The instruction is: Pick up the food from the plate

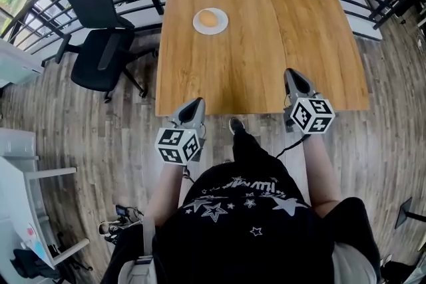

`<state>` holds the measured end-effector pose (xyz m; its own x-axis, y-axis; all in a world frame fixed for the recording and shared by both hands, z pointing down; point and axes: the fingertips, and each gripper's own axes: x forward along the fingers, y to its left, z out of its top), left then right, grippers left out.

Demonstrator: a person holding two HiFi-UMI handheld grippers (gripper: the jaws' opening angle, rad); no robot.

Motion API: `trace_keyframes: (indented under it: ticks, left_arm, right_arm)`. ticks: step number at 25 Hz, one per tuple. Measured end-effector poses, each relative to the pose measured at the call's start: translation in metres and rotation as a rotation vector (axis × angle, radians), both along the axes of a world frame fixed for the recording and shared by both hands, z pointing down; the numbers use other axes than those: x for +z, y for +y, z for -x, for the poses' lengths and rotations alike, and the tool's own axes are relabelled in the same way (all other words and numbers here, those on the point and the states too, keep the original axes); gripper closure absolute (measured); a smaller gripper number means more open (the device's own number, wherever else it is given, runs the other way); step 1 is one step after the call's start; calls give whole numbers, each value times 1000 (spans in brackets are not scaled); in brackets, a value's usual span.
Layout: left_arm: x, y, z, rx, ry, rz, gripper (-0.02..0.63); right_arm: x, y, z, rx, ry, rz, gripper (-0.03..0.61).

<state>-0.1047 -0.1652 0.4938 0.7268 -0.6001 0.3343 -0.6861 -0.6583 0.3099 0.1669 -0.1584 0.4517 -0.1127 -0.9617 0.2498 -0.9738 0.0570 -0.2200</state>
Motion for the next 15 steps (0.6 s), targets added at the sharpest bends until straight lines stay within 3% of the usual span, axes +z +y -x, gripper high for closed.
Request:
trace_keyframes:
  ticks: [9, 15]
  left_arm:
    - [-19, -80, -37, -16, 3, -36, 613]
    - [-37, -119, -56, -25, 4, -72, 613]
  right_arm:
    - [-29, -86, -51, -22, 27, -18, 577]
    - [-48, -130, -71, -106, 26, -16, 577]
